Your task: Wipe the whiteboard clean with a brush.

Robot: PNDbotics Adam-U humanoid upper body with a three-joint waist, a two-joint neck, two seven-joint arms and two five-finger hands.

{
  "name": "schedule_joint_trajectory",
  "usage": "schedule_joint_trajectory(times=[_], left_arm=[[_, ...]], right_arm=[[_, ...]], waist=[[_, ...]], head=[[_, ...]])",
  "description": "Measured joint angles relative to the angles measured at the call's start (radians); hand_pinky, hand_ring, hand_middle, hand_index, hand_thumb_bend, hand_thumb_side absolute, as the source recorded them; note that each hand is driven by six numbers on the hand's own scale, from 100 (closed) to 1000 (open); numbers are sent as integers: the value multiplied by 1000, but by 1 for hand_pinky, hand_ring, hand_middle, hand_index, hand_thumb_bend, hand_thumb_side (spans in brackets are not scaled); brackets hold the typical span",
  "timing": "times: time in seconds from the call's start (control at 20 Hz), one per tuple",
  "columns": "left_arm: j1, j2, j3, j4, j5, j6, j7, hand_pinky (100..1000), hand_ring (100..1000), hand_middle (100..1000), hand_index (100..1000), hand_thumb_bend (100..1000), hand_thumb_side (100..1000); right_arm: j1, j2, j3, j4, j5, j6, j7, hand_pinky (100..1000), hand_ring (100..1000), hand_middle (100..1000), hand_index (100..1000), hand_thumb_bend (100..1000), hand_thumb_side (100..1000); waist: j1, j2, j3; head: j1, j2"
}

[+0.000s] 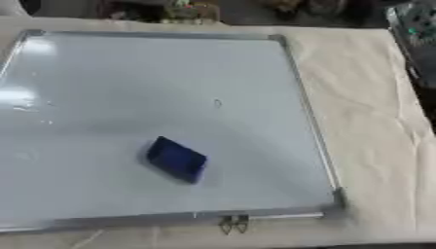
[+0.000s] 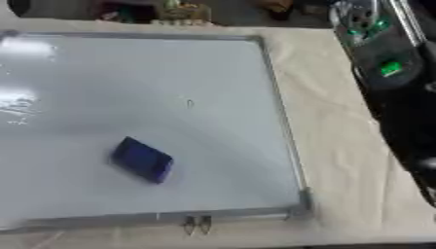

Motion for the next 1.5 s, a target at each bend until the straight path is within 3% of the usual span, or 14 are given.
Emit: schedule_joint_trajectory(times=[0.4,0.55,0.65,0.85,1.2,1.5], left_arm=[[2,4,0,0,3,2,-2,403,478,434,535,100,914],[2,4,-1,0,4,2,-2,403,478,434,535,100,915],[2,4,-1,0,4,2,-2,403,478,434,535,100,915],[3,7,-1,0,4,2,-2,403,478,434,535,100,916],[4,8,-4,5,4,2,-2,402,478,434,535,100,918],[5,8,-6,6,4,3,-3,402,478,434,535,100,920]], right_arm=[[-74,69,56,63,55,-38,232,746,685,688,119,688,1000],[-90,101,78,74,55,-41,303,748,690,694,123,838,1000],[-102,119,94,85,60,-40,343,757,698,702,127,870,1000],[-126,156,134,112,94,-50,426,770,723,729,135,895,947],[-164,203,211,172,109,-116,628,765,741,747,135,889,863],[-166,235,242,226,116,-131,712,740,712,718,137,870,859]], waist=[[0,-4,5],[0,-4,8],[0,-5,8],[0,-5,9],[-2,-7,3],[-7,-7,-3]], head=[[-4,-1],[-4,-3],[-5,-5],[-5,-7],[-4,-8],[5,-8]])
